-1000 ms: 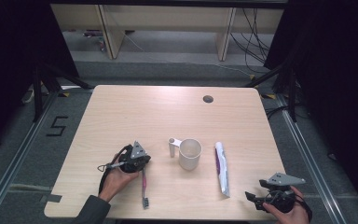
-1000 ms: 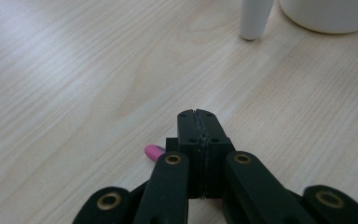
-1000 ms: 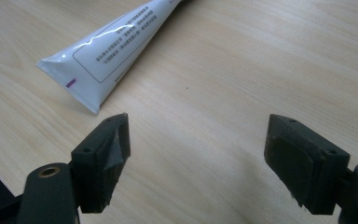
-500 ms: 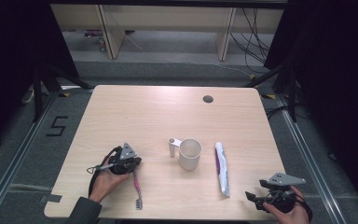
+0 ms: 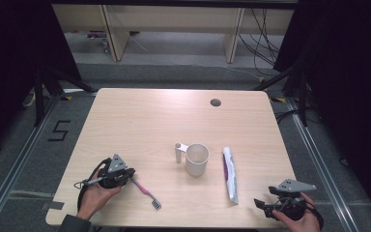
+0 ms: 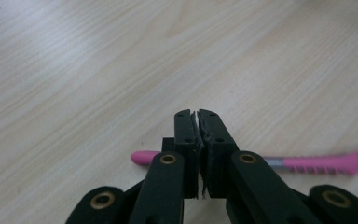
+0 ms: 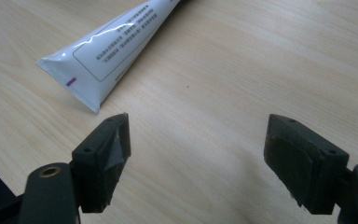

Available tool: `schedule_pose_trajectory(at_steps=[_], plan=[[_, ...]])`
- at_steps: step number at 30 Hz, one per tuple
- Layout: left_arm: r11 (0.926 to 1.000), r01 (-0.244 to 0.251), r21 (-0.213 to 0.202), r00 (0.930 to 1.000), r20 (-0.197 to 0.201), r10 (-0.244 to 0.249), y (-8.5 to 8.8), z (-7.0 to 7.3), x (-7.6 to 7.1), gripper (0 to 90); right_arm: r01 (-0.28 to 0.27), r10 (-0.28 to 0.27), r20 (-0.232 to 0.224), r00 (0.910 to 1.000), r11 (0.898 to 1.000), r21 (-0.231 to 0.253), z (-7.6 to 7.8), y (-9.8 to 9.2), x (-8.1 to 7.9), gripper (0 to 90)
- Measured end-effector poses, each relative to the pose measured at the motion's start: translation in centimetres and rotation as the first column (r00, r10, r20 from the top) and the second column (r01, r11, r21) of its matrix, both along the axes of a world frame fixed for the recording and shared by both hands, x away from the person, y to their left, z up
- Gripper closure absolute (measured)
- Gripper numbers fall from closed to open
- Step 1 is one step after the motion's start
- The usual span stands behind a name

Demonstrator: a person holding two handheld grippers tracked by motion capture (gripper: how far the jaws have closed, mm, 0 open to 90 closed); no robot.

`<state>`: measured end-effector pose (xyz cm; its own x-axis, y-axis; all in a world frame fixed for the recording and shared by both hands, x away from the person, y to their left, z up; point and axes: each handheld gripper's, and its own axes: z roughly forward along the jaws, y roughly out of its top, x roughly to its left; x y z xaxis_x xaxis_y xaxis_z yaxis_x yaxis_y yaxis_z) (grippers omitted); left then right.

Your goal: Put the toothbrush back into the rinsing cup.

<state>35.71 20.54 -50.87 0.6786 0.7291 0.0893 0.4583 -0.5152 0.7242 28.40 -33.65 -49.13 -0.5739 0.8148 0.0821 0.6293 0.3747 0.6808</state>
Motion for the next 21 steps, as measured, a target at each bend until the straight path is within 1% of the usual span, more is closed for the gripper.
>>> schedule_pose_trajectory(at_steps=[1,2,3,4,5,6,7,8,9,10,11,12,13,14,16,17,18,19,20,21], plan=[[1.0,0.007,0.006,0.9999,-0.013,-0.007,0.3,-0.1,-0.5,84.6,0.002,-0.002,0.002,1.0,1.0,0.002,0.0,0.0,0.0,23.8],[0.9999,0.008,0.014,0.9999,-0.009,-0.008,0.4,-0.1,-0.7,84.5,0.001,-0.001,0.0,1.0,1.0,0.0,0.0,0.0,0.0,23.8],[0.9999,0.008,0.014,0.9999,-0.009,-0.008,0.4,-0.1,-0.7,84.5,0.0,0.0,0.003,1.0,1.0,-0.003,0.0,0.0,0.0,23.8],[0.9999,0.007,0.01,1.0,-0.002,-0.007,0.8,-0.2,-1.0,84.9,0.002,-0.002,0.007,1.0,1.0,-0.007,0.0,0.0,0.0,23.7],[0.9999,0.007,0.01,1.0,-0.002,-0.007,0.8,-0.2,-1.0,85.0,0.002,-0.002,0.007,1.0,1.0,-0.007,0.0,0.0,0.0,23.7],[0.9999,0.006,0.013,0.9999,-0.016,-0.006,1.0,-0.1,-1.3,85.0,0.003,-0.003,0.004,1.0,1.0,-0.009,0.0,0.0,0.0,23.7],[1.0,0.002,0.007,0.9999,-0.015,-0.002,1.1,-0.1,-1.5,85.0,0.003,-0.003,0.004,1.0,1.0,-0.009,0.0,0.0,0.0,23.7],[0.9999,0.007,0.012,0.9998,-0.019,-0.007,1.3,0.0,-2.0,85.1,0.003,-0.003,0.004,1.0,1.0,-0.006,0.0,0.0,0.0,23.8],[0.9999,0.007,0.012,0.9998,-0.019,-0.007,1.3,0.0,-2.0,85.1,0.003,-0.003,0.004,1.0,1.0,-0.006,0.0,0.0,0.0,23.8],[0.9998,0.013,0.015,0.9999,-0.01,-0.013,1.5,0.0,-2.4,85.2,0.0,0.0,-0.006,1.0,1.0,-0.003,0.0,0.1,0.0,23.8],[0.9998,0.015,0.014,0.9996,-0.025,-0.014,1.5,0.0,-2.7,85.2,0.003,-0.003,-0.01,0.9999,1.0,-0.001,0.0,0.1,0.0,23.8],[0.9998,0.015,0.014,0.9996,-0.025,-0.014,1.5,0.0,-2.7,85.2,0.003,-0.003,-0.01,0.9999,1.0,-0.001,0.0,0.1,0.0,23.8],[0.9989,0.031,0.035,0.999,-0.035,-0.03,1.4,0.1,-3.2,85.2,0.002,-0.002,-0.015,0.9999,1.0,0.009,-0.1,0.2,-0.1,23.8],[0.9989,0.031,0.035,0.999,-0.035,-0.03,1.4,0.1,-3.2,85.1,0.002,-0.002,-0.015,0.9999,1.0,0.009,-0.1,0.2,-0.1,23.8],[0.9983,0.043,0.039,0.9985,-0.036,-0.041,1.3,0.1,-3.6,84.8,-0.002,0.002,-0.01,1.0,1.0,0.005,-0.1,0.2,0.0,23.7],[0.9983,0.047,0.034,0.9983,-0.036,-0.046,1.2,0.1,-4.0,84.6,0.002,-0.002,-0.015,0.9999,1.0,0.009,-0.1,0.2,-0.1,23.8],[0.997,0.062,0.047,0.9973,-0.043,-0.06,1.2,0.1,-4.2,84.5,0.002,-0.001,-0.015,0.9999,1.0,0.009,0.0,0.2,-0.1,23.8],[0.997,0.062,0.047,0.9973,-0.043,-0.06,1.2,0.1,-4.2,84.5,0.002,-0.001,-0.015,0.9999,1.0,0.009,0.0,0.2,-0.1,23.8],[0.9978,0.053,0.039,0.9977,-0.044,-0.051,1.1,0.1,-4.4,84.5,0.005,-0.005,-0.019,0.9998,1.0,0.008,0.0,0.2,-0.1,23.8],[0.9972,0.057,0.049,0.9974,-0.048,-0.054,1.1,0.1,-4.6,84.5,0.005,-0.005,-0.019,0.9998,1.0,0.008,0.0,0.2,-0.1,23.8]])
